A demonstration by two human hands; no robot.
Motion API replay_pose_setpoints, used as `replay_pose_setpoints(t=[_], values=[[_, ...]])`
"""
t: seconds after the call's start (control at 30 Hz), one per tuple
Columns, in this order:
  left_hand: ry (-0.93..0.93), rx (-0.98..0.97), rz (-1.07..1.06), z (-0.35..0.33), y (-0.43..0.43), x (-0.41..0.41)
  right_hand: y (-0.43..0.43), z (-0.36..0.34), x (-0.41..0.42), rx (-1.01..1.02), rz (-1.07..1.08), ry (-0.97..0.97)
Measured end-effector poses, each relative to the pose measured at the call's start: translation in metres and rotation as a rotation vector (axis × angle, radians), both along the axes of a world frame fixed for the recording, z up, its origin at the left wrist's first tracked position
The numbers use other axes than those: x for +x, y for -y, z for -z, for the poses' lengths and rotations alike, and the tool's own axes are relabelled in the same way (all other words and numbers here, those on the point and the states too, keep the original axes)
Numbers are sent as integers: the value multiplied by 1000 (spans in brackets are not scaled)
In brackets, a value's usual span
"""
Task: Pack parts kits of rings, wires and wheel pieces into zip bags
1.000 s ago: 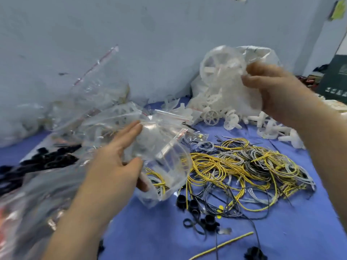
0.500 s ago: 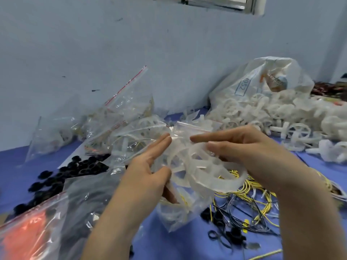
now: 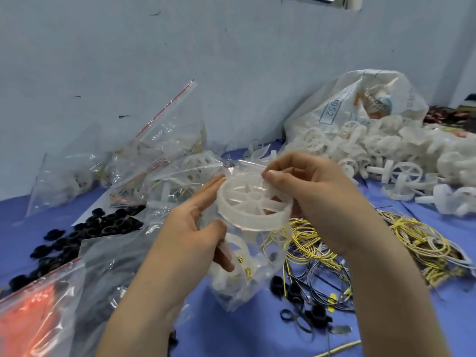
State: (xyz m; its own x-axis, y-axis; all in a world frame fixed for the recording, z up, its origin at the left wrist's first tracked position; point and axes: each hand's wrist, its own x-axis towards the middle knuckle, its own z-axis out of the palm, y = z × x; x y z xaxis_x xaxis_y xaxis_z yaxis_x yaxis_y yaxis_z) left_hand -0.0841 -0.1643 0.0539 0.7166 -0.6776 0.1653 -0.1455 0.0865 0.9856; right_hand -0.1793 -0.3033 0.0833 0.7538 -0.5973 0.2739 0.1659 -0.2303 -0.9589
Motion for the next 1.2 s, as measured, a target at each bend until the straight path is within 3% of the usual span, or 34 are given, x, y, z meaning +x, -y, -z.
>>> replay_pose_setpoints(t=[0.17,0.27,0.5,0.57,0.63,0.73,0.8,0.97,1.2], values=[[-4,-11,1,-3,0,-6,-7,5,11,-418,228,-190],[108,54,-43,0,2,-8,-9,9,14,-581,260,-288],[283,138,-176,-1,0,-9,-1,14,17,-674,329,-324],[271,96,-181,-2,-2,-8,1,13,17,-629,340,-261],[415,64,-155,-4,-6,-8,1,14,19,-552,402,-125],[689,182,-26,-8,-10,-12,1,14,22,-340,439,56],[753,282,21,-5,-9,-12,5,15,22,-133,388,126],[739,330,17,6,-6,1,24,16,14,270,265,245],[718,111,-213,0,-14,10,45,15,5,486,44,414]])
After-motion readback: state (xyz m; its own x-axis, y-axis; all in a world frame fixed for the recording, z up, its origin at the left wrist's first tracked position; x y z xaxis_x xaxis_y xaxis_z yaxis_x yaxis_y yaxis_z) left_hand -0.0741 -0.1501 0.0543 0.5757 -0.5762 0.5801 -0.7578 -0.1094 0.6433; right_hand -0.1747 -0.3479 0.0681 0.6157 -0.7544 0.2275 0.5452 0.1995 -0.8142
